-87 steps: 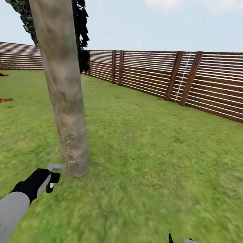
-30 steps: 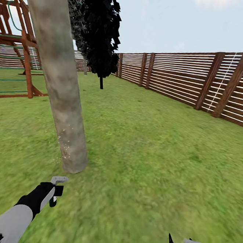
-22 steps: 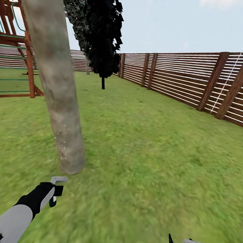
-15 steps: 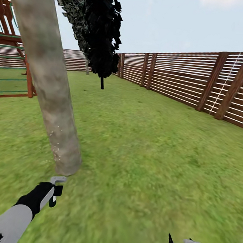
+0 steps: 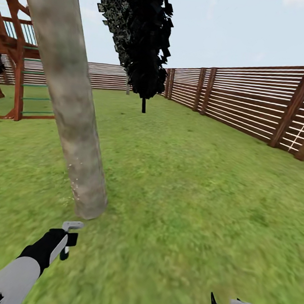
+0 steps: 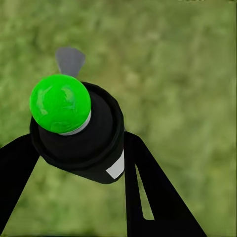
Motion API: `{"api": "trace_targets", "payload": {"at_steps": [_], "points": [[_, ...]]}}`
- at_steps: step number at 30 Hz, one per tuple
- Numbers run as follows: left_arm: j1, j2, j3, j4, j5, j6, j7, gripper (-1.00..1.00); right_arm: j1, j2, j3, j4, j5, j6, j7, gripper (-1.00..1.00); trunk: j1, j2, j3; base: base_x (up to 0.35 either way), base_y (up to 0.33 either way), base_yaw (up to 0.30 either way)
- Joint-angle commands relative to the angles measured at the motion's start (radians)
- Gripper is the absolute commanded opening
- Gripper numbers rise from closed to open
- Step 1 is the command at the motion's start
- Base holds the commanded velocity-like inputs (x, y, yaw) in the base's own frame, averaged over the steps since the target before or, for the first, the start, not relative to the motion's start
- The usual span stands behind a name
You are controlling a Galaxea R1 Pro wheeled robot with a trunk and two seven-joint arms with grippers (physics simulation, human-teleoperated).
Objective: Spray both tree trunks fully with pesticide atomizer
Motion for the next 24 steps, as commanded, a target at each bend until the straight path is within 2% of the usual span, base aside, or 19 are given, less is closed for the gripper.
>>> {"api": "trace_targets", "payload": {"at_steps": [1, 24], "points": [[0.000, -0.001, 0.002, -0.002, 0.005, 0.005, 0.013, -1.00, -0.001, 0.000, -0.008, 0.001, 0.000, -0.003, 0.010, 1.00, 0.000, 0.000, -0.001, 0.223, -0.211, 0.277], [0.001, -0.002, 0.002, -0.002, 0.006, 0.005, 0.022, -1.00, -0.001, 0.000, -0.008, 0.001, 0.000, -0.003, 0.010, 1.00, 0.000, 0.000, -0.001, 0.230, -0.205, 0.277]]}}
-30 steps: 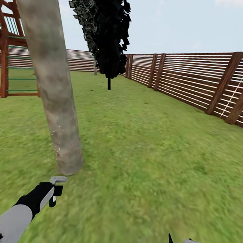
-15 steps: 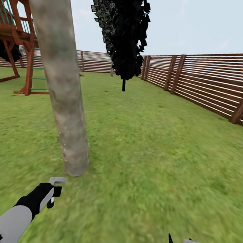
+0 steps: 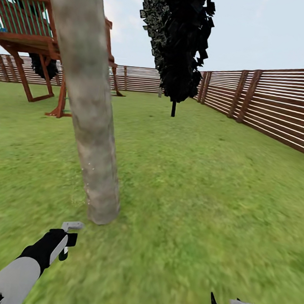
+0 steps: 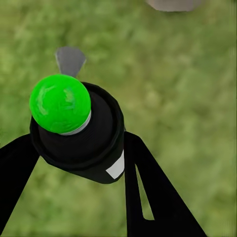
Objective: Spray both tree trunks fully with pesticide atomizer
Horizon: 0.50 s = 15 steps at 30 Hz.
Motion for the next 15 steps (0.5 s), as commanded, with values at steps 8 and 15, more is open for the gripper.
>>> {"api": "trace_targets", "payload": {"at_steps": [8, 15], "points": [[0.000, -0.001, 0.002, -0.002, 0.004, 0.005, 0.004, -1.00, -0.001, 0.000, -0.008, 0.001, 0.000, -0.004, 0.010, 1.00, 0.000, 0.000, -0.001, 0.208, -0.209, 0.277], [0.000, -0.001, 0.002, -0.002, 0.004, 0.005, 0.004, -1.00, -0.001, -0.001, -0.008, 0.001, 0.002, -0.005, 0.010, 1.00, 0.000, 0.000, -0.001, 0.168, -0.231, 0.139]]}}
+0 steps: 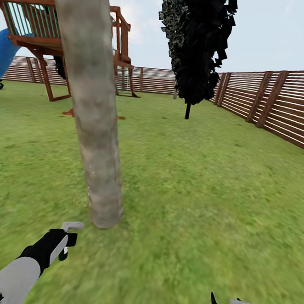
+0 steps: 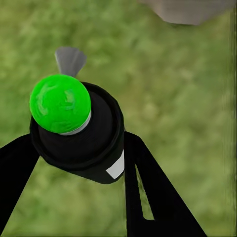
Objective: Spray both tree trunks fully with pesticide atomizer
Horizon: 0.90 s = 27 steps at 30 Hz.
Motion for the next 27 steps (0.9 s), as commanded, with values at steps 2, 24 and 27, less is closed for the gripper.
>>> {"api": "trace_targets", "payload": {"at_steps": [2, 24, 27], "points": [[0.000, 0.000, 0.002, -0.002, 0.004, 0.006, 0.004, -1.00, -0.001, 0.000, -0.008, 0.001, 0.000, -0.004, 0.009, 1.00, 0.000, 0.000, -0.001, 0.106, -0.254, 0.003], [0.000, -0.002, 0.002, -0.002, 0.004, 0.006, 0.003, -1.00, -0.001, 0.000, -0.008, 0.001, 0.000, -0.004, 0.009, 1.00, 0.000, 0.000, -0.001, 0.028, -0.267, 0.152], [0.000, -0.002, 0.002, -0.002, 0.004, 0.006, 0.003, -1.00, -0.001, 0.000, -0.008, 0.001, 0.000, -0.004, 0.009, 1.00, 0.000, 0.000, -0.001, 0.093, -0.269, 0.277]]}}
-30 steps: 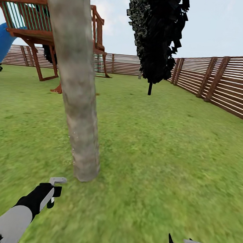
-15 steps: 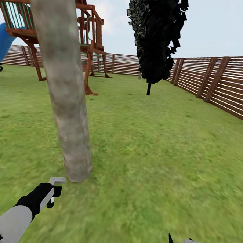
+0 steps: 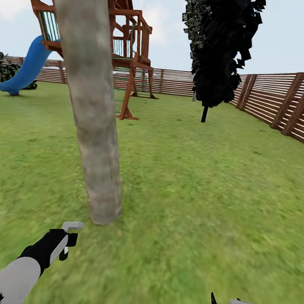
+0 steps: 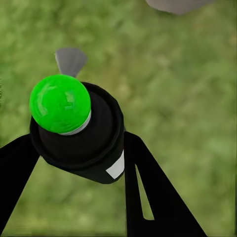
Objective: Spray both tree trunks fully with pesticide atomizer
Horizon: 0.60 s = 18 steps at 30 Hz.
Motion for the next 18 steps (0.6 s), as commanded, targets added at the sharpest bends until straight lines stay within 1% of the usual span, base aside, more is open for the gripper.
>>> {"api": "trace_targets", "payload": {"at_steps": [1, 6, 16, 18], "points": [[-0.001, -0.001, 0.002, -0.002, 0.004, 0.005, 0.003, -1.00, -0.001, 0.000, -0.008, 0.001, 0.000, -0.004, 0.010, 1.00, 0.000, 0.000, -0.001, 0.112, -0.269, 0.277], [-0.001, -0.001, 0.002, -0.002, 0.004, 0.005, 0.003, -1.00, -0.001, 0.000, -0.008, 0.001, 0.000, -0.004, 0.010, 1.00, 0.000, 0.000, -0.001, 0.136, -0.269, 0.250], [-0.001, -0.003, 0.001, -0.002, 0.004, 0.004, 0.003, -1.00, -0.001, 0.000, -0.008, 0.001, 0.001, -0.004, 0.010, 1.00, 0.000, 0.000, -0.001, 0.146, -0.269, 0.019], [-0.001, -0.004, 0.001, -0.002, 0.004, 0.004, 0.003, -1.00, -0.001, 0.001, -0.008, 0.001, 0.001, -0.004, 0.010, 1.00, 0.000, 0.000, -0.001, 0.146, -0.269, 0.160]]}}
